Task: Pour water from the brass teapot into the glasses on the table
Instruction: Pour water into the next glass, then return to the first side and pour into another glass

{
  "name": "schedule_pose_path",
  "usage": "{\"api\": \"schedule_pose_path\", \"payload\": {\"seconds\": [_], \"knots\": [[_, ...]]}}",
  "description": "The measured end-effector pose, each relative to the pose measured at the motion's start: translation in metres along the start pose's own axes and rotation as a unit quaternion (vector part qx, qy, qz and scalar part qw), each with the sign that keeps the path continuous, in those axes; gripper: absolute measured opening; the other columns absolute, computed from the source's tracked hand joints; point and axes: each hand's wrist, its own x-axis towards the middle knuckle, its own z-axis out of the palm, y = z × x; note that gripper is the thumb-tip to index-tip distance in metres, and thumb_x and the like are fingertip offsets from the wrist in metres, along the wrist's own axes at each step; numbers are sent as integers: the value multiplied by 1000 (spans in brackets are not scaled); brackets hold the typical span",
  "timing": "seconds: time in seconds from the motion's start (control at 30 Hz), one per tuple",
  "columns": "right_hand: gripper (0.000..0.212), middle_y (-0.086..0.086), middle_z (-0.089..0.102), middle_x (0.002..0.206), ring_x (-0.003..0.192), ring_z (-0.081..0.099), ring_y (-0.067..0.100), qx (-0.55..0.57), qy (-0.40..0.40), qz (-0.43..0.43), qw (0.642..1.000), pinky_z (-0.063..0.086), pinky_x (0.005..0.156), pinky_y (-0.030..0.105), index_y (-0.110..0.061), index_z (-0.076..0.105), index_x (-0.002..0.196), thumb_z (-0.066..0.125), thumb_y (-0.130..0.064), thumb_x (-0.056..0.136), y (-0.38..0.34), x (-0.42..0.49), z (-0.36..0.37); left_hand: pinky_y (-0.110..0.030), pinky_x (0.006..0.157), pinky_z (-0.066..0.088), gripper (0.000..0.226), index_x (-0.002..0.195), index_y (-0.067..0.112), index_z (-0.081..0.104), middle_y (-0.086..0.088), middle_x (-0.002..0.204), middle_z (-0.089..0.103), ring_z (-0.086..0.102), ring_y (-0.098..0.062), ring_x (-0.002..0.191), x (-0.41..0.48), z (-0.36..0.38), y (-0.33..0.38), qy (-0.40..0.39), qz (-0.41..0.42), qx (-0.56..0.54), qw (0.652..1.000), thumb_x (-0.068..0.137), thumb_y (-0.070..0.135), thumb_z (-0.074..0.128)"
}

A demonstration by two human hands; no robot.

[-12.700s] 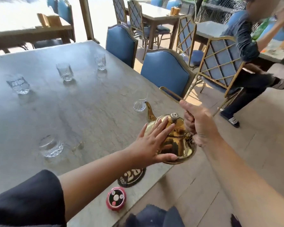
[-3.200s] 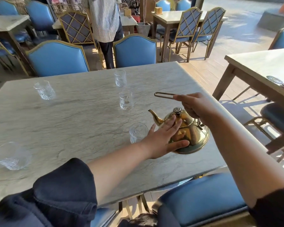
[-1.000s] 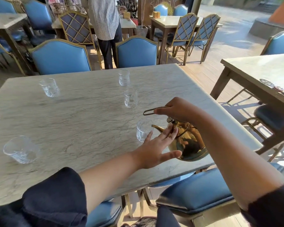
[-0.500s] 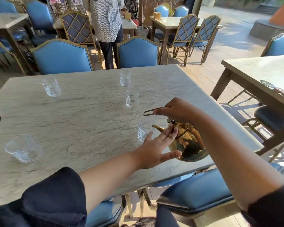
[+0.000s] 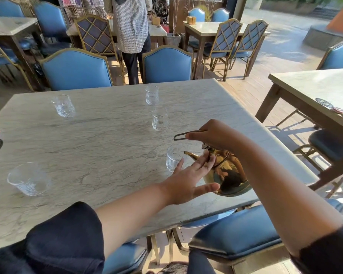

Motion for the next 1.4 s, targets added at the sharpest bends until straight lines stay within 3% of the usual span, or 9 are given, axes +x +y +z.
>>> {"api": "schedule_pose_path", "payload": {"seconds": [0.27, 0.73, 0.83, 0.97, 1.2, 1.4], "knots": [[44, -1, 51, 55, 47, 45, 9, 14, -4, -4, 1000, 31, 46, 21, -12, 57, 61, 60, -50, 83, 5, 1, 1, -47, 111, -19, 91, 145, 32, -15, 9, 153, -24, -9, -2, 142, 0, -1, 7, -6, -9, 3, 1000, 72, 79, 11], [50, -3, 45, 48, 40, 39, 6, 34, 10, -21, 999, 27, 43, 21, -11, 48, 54, 60, -48, 84, 19, -5, -1, -46, 110, -20, 92, 146, 31, -14, 9, 153, -23, -9, -3, 143, 6, 7, 15, -2, -33, 13, 999, 72, 79, 11], [48, 5, 47, 55, 53, 43, 16, 74, 12, -20, 997, 28, 49, 25, -6, 52, 61, 62, -47, 84, 25, -5, -3, -45, 109, -19, 92, 146, 33, -12, 10, 153, -23, -7, -4, 143, 10, 8, 18, 4, -42, 16, 999, 71, 80, 10], [46, 0, 39, 48, 30, 30, 3, 132, 19, -12, 991, 25, 38, 17, -9, 49, 59, 63, -46, 83, 35, -11, -9, -47, 109, -19, 87, 147, 34, -9, 11, 153, -22, -7, 0, 141, 13, 5, 23, -8, -54, 30, 998, 76, 76, 15], [46, 0, 34, 49, 42, 25, 11, 221, 34, 8, 975, 24, 46, 24, -12, 45, 57, 65, -46, 80, 60, -22, -12, -49, 111, -20, 72, 149, 31, 1, 7, 157, -10, -13, -1, 141, 17, -3, 36, -14, -44, 71, 996, 90, 60, 29], [48, -2, 29, 46, 35, 20, 9, 344, 85, 8, 935, 21, 36, 19, -17, 39, 50, 67, -41, 81, 72, -38, -14, -49, 113, -15, 68, 148, 32, 15, 7, 158, 4, -4, -1, 142, 22, -5, 47, 32, -25, 52, 998, 89, 59, 33]]}}
